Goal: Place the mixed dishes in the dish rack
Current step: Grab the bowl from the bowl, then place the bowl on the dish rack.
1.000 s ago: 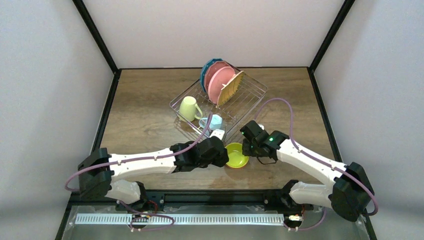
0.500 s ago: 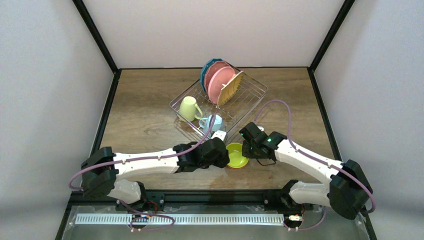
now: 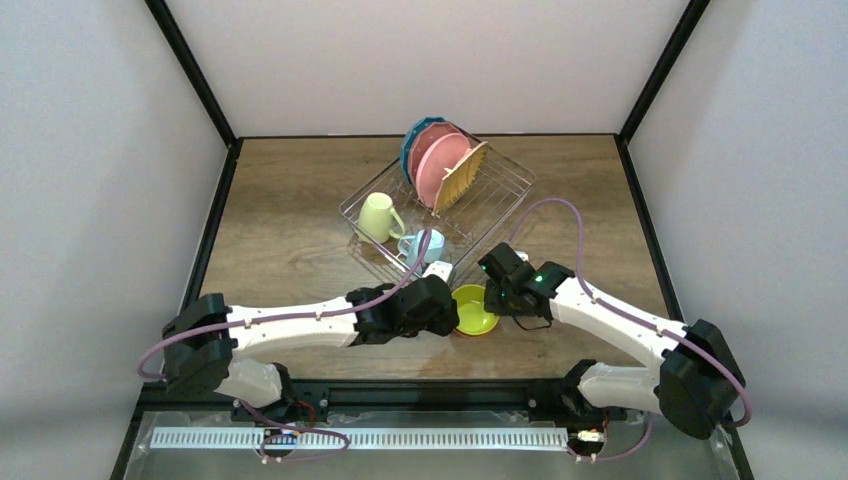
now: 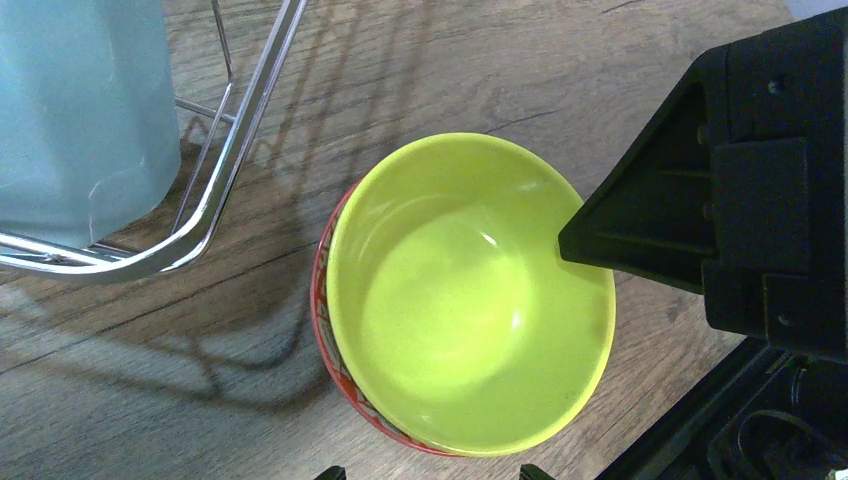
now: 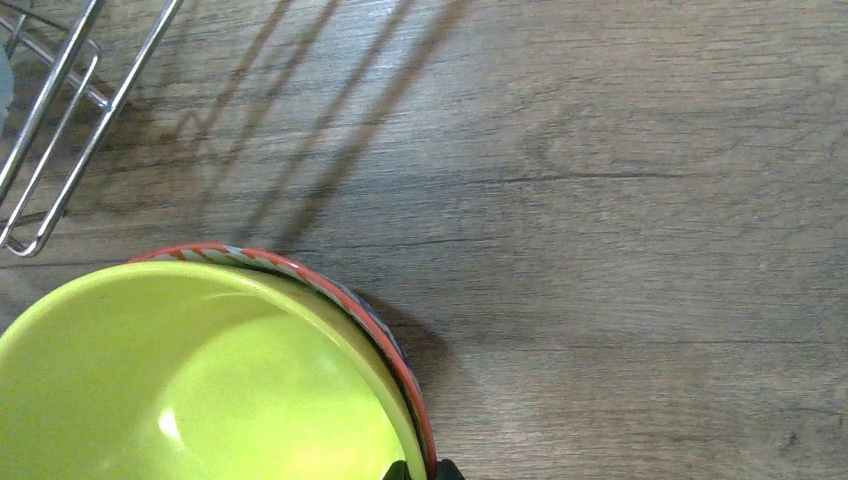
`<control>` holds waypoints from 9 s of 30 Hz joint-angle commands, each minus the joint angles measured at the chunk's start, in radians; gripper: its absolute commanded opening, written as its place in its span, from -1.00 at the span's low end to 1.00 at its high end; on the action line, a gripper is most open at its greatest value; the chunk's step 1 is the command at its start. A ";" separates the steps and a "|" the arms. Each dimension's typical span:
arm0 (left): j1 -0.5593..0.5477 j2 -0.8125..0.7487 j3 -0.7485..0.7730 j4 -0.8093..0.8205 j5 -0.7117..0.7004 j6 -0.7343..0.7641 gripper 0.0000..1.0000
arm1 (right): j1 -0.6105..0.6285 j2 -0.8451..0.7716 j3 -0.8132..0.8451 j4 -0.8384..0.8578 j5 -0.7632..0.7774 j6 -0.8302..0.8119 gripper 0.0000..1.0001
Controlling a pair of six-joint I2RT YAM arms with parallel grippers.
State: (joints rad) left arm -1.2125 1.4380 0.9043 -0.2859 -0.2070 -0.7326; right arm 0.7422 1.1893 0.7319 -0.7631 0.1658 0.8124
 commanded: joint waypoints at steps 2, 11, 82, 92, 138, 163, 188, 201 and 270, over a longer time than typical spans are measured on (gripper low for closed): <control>-0.007 0.011 0.011 0.005 -0.005 0.001 0.99 | 0.014 -0.007 0.044 -0.039 0.030 0.007 -0.77; -0.007 0.010 0.010 0.006 -0.003 0.004 0.99 | 0.026 0.006 0.067 -0.053 0.032 0.011 -0.71; -0.021 0.001 -0.044 0.032 -0.028 -0.008 0.99 | 0.091 -0.045 0.150 -0.142 0.051 0.082 -0.99; -0.021 0.044 0.004 0.028 -0.046 -0.004 0.99 | 0.090 -0.080 0.162 -0.160 0.038 0.089 -0.99; -0.021 0.032 0.050 0.020 -0.103 -0.086 -0.94 | 0.090 -0.168 0.199 -0.183 -0.017 0.072 -0.99; -0.021 -0.039 0.254 -0.254 -0.439 0.035 -0.94 | 0.091 -0.232 0.269 -0.217 0.145 0.065 0.18; 0.071 0.470 0.772 -0.253 -1.156 0.535 -0.94 | 0.088 -0.252 0.311 -0.147 0.457 -0.004 0.47; 0.147 0.695 0.943 -0.099 -1.201 0.726 -0.94 | 0.054 -0.311 0.229 -0.072 0.485 -0.052 0.47; 0.300 1.162 1.150 0.604 -1.186 1.280 -0.94 | -0.026 -0.575 -0.105 0.322 0.456 -0.153 0.44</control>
State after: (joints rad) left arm -0.9314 2.5408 2.0308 0.2192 -1.3449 0.4679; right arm 0.7193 0.6479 0.6647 -0.5037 0.6132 0.6510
